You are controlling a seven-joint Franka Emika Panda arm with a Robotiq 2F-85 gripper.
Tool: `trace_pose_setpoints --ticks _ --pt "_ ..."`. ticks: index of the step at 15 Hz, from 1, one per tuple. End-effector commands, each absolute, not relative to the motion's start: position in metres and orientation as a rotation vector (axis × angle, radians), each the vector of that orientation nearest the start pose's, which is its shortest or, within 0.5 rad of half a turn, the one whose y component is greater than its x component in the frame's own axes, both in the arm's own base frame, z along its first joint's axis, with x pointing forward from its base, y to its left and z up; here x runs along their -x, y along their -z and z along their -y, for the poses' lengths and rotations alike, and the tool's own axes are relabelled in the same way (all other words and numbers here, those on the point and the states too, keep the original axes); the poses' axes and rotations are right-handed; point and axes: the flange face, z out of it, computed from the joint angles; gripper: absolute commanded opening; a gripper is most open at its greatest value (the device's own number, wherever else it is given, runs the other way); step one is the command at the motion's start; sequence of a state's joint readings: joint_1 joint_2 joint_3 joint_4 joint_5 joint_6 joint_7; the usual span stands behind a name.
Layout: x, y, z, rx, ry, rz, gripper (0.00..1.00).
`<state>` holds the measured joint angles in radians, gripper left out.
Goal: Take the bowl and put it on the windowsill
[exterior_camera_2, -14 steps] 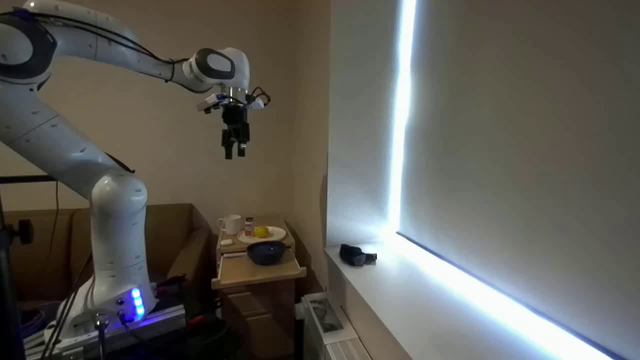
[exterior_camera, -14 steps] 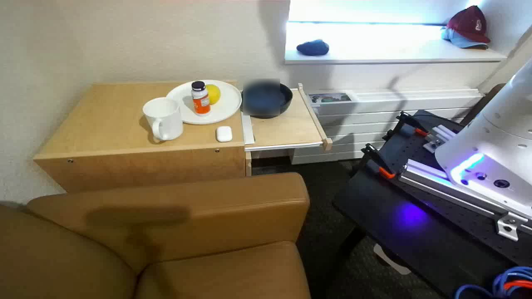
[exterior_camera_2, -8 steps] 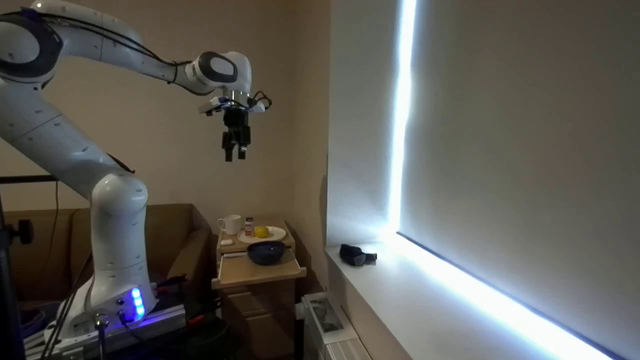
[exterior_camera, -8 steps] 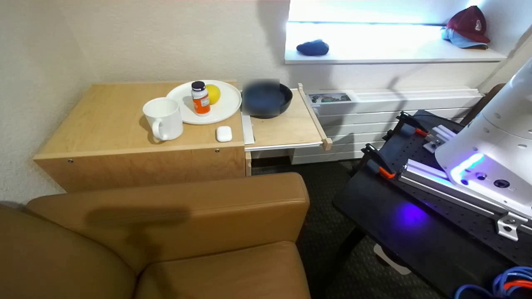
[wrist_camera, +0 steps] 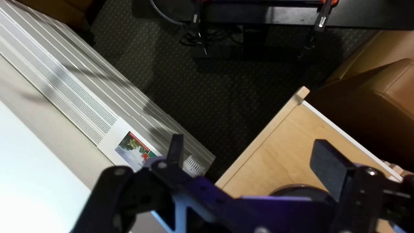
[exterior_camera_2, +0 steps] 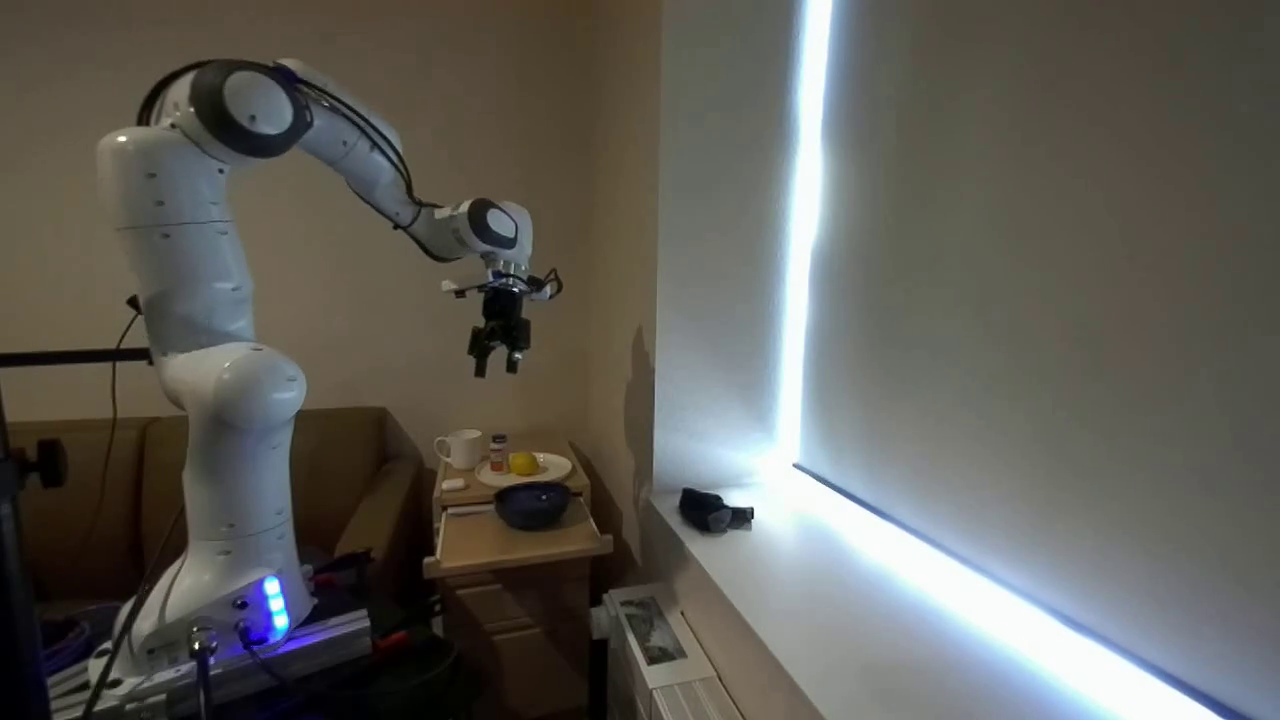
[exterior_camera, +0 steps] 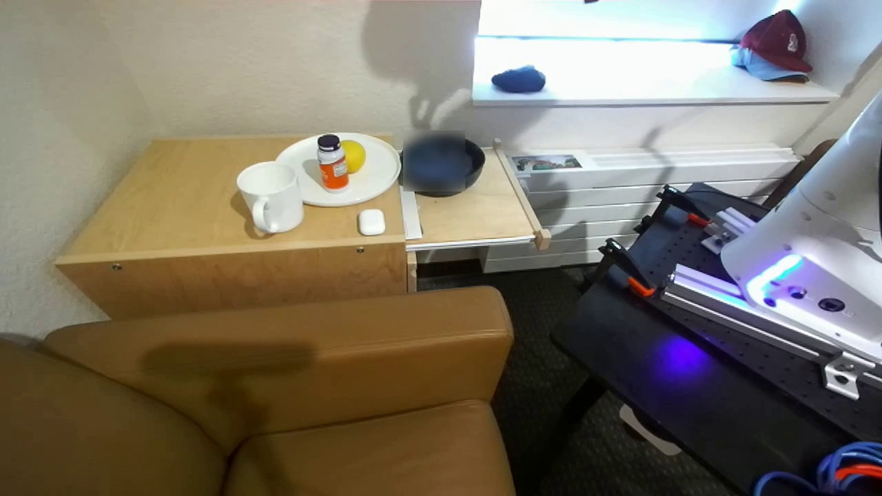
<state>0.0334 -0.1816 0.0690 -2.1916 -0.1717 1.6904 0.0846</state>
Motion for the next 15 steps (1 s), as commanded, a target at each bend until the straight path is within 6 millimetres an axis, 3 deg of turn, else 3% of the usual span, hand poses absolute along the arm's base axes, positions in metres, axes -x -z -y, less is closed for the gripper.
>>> trace_pose_setpoints --ticks 1,3,4,6,10,12,15 --pt "-0.507 -0.398 -0.047 3.298 -0.626 0.109 1.00" --pt "-0.516 -0.395 -0.047 3.245 -0.683 0.095 1.00" --pt "-0.503 -0.391 -0.049 3.283 -0.644 0.112 1.00" --pt "-0.515 -0.385 -0.049 3.268 -0.668 0.100 1.00" --pt "-0.518 -0.390 -0.049 3.266 -0.662 0.092 1.00" --pt "-0.526 -0.365 -0.051 3.220 -0.616 0.049 1.00" --pt "-0.547 -0.304 -0.070 3.106 -0.478 -0.116 1.00"
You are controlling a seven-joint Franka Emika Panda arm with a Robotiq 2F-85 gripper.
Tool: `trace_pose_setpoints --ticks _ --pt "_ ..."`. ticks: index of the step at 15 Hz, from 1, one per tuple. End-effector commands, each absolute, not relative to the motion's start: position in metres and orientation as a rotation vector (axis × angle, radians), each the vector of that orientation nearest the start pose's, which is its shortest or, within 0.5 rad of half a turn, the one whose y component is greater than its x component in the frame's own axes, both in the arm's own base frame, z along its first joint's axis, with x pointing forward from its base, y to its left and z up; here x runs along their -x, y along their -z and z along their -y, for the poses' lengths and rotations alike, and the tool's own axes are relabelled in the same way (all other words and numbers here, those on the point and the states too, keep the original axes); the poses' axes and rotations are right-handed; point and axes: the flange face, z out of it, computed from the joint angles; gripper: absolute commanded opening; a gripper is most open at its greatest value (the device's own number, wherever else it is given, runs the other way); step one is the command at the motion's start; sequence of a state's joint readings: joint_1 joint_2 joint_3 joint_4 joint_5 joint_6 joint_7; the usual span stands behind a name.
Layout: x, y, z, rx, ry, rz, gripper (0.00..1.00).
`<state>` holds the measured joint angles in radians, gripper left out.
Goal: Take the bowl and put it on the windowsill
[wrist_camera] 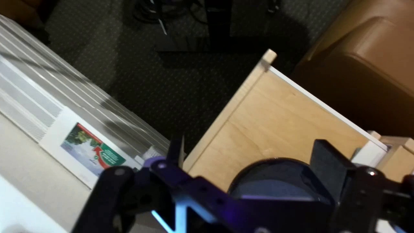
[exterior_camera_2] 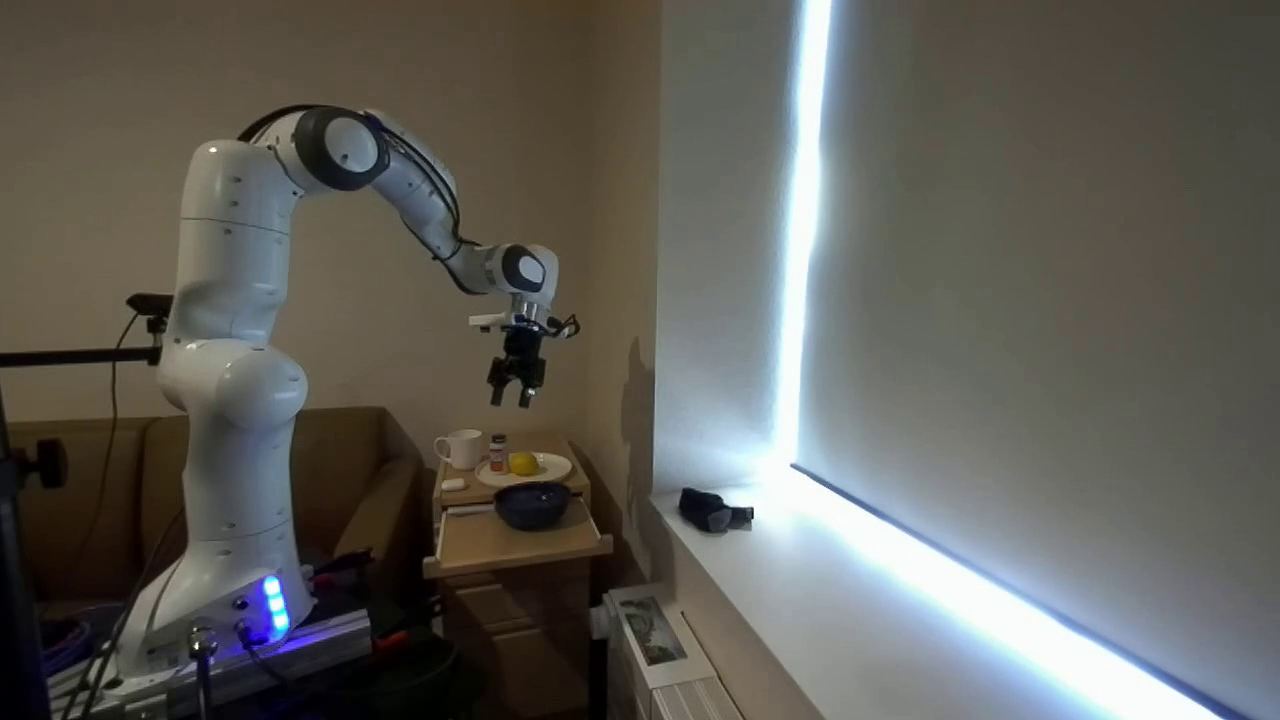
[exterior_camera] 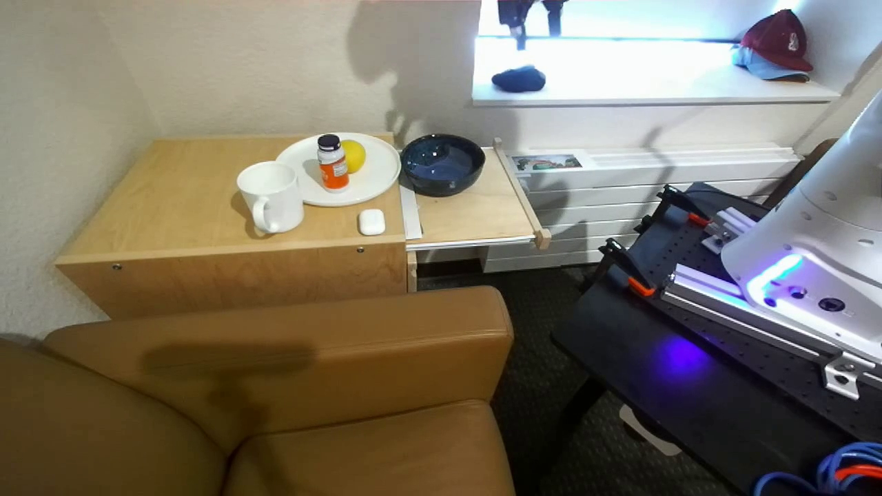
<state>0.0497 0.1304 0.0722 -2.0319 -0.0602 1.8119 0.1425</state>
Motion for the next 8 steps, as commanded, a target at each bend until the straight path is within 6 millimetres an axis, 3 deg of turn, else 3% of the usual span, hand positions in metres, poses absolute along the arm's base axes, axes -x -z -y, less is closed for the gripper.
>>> trace_pose_setpoints --ticks 1,6,7,8 --pt "-0.552 -0.281 -0.077 3.090 -0.451 -0.175 1.00" --pt "-0.564 -0.165 -0.097 3.109 -0.450 -0.466 1.00" --pt "-0.556 -0.191 -0.094 3.113 -0.441 -0.377 1.00" --pt "-0.554 -0.173 -0.097 3.115 -0.465 -0.386 1.00"
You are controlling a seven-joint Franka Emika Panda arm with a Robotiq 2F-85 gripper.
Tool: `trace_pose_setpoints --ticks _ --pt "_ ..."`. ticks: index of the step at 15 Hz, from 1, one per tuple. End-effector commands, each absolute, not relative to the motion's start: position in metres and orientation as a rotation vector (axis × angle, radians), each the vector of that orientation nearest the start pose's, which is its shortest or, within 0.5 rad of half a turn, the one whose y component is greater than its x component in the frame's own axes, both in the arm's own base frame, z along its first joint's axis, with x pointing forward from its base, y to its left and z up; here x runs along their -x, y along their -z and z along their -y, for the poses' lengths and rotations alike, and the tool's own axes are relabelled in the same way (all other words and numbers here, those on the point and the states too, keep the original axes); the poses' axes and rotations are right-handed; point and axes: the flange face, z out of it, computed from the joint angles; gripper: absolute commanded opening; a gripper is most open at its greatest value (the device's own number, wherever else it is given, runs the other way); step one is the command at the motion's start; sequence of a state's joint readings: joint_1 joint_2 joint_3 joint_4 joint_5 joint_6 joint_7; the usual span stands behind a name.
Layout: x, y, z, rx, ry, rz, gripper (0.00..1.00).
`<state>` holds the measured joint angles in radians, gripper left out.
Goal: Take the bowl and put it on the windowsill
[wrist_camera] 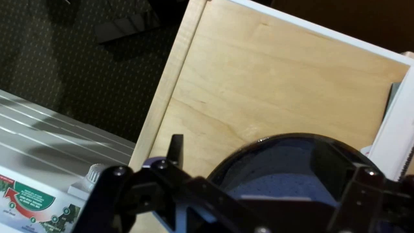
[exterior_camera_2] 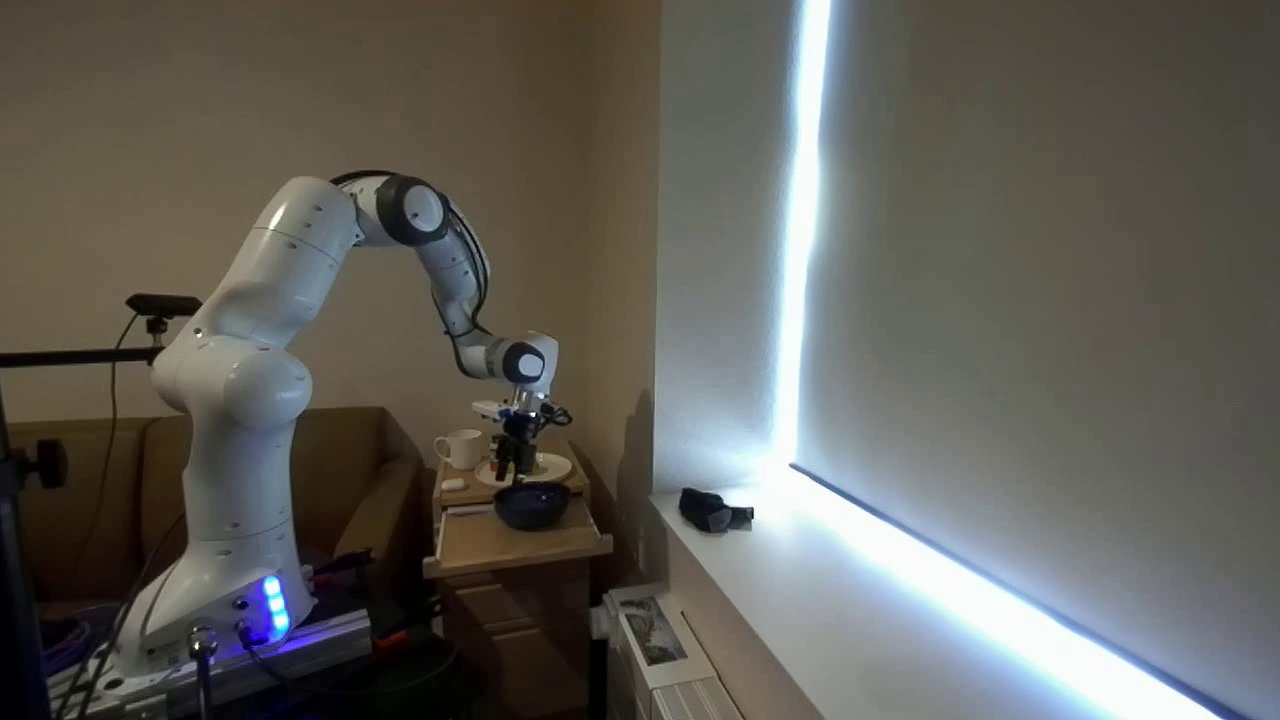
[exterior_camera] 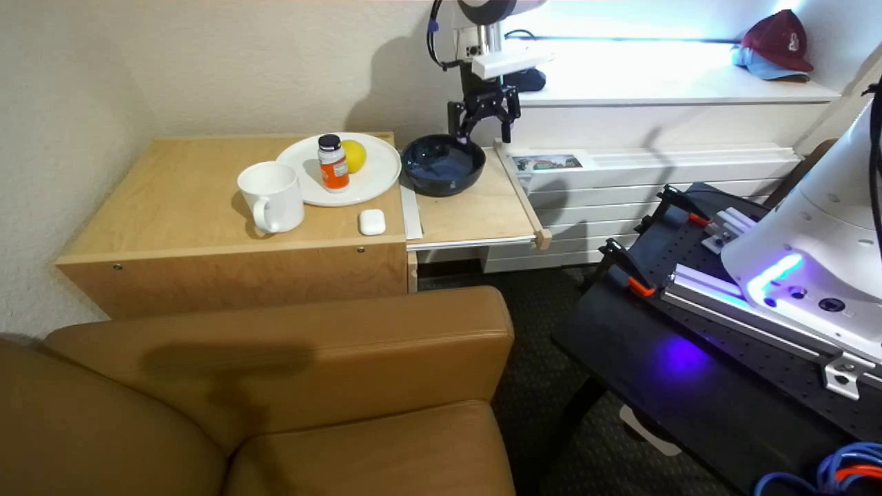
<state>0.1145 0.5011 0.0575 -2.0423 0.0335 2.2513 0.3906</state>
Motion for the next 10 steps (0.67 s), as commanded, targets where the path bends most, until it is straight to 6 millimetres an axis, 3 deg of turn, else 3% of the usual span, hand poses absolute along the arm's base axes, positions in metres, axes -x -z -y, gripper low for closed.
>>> trace_pose_setpoints --ticks 1,4,10 --pt "-0.554 -0.168 -0.099 3.116 -0.476 -0.383 1.00" --pt "-0.561 -0.175 -0.096 3.118 -0.439 -0.423 1.00" --pt "-0.579 -0.128 -0.072 3.022 -0.313 -0.748 1.00"
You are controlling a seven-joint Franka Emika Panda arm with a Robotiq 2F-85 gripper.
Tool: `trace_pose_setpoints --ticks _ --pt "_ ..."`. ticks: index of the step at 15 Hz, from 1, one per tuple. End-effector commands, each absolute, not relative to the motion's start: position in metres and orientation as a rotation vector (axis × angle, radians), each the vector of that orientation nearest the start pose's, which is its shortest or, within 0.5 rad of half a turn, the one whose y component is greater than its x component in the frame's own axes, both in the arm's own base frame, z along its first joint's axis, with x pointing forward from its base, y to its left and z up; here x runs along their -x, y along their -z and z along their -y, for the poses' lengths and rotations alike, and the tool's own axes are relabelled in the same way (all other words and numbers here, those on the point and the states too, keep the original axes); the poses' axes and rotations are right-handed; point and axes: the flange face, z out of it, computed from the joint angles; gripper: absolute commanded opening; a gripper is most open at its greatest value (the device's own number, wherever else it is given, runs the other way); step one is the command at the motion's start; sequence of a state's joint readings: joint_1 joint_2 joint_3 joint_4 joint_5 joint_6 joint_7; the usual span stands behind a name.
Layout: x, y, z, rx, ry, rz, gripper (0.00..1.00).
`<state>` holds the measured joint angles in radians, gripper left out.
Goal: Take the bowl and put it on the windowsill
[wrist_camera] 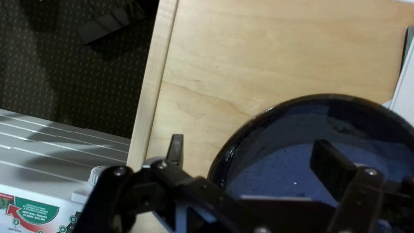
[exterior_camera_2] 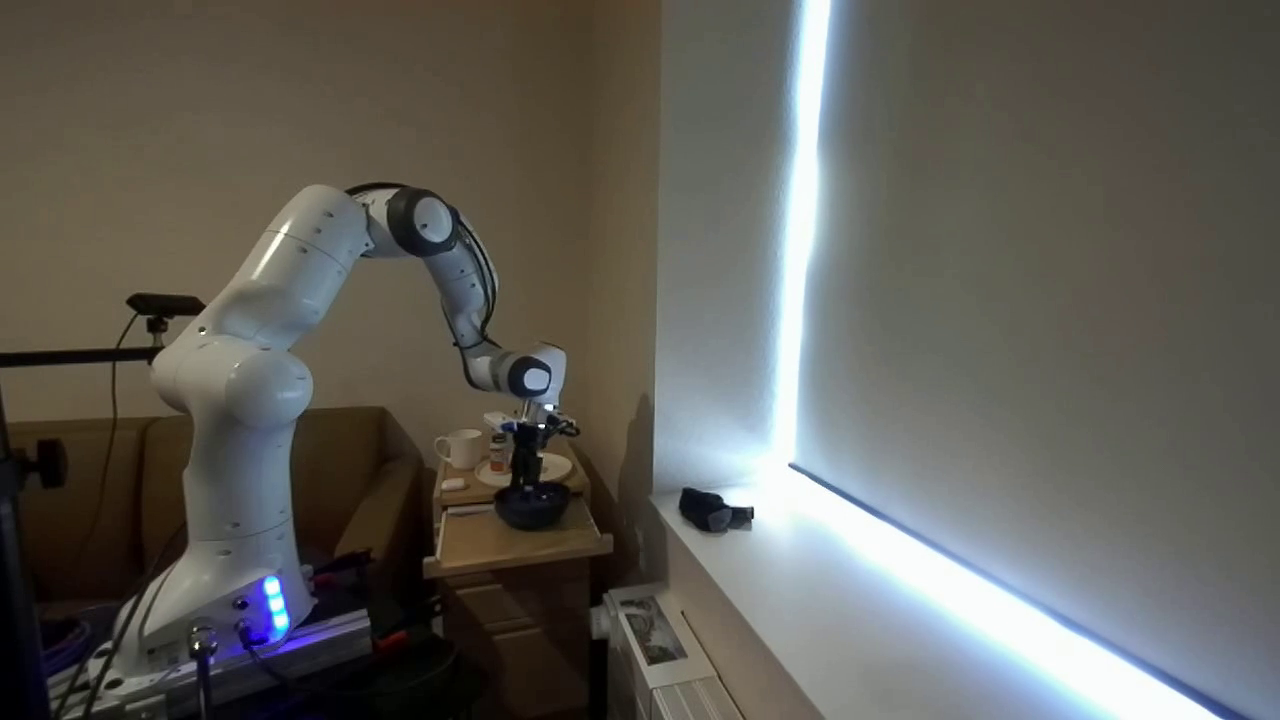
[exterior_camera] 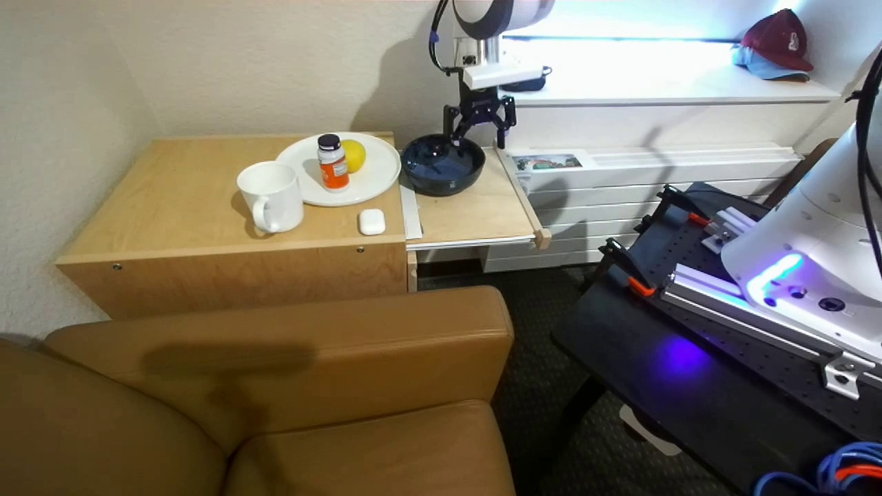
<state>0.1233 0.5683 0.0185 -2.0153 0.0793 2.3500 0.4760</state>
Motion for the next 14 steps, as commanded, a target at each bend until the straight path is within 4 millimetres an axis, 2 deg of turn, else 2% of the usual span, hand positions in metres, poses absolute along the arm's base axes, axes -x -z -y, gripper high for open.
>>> trace_pose_setpoints --ticks 1,2,3,5,8,9,10,14 --pt "-0.582 -0.123 -0.069 3.001 -0.284 -0.794 1.00" --pt "-0.585 -0.117 -0.066 2.988 -0.270 -0.837 1.00" --pt "-0.577 -0.125 -0.070 3.022 -0.306 -0.759 1.00" --pt "-0.580 -0.117 -0.066 3.009 -0.290 -0.800 1.00" --pt "-0.583 -0.116 -0.067 3.004 -0.282 -0.814 1.00" --pt "-0.582 -0.110 -0.065 3.010 -0.297 -0.810 0.95" --pt "-0.579 -0.103 -0.063 3.014 -0.311 -0.819 0.74" --pt "-0.575 -0.091 -0.052 3.007 -0.339 -0.851 0.45"
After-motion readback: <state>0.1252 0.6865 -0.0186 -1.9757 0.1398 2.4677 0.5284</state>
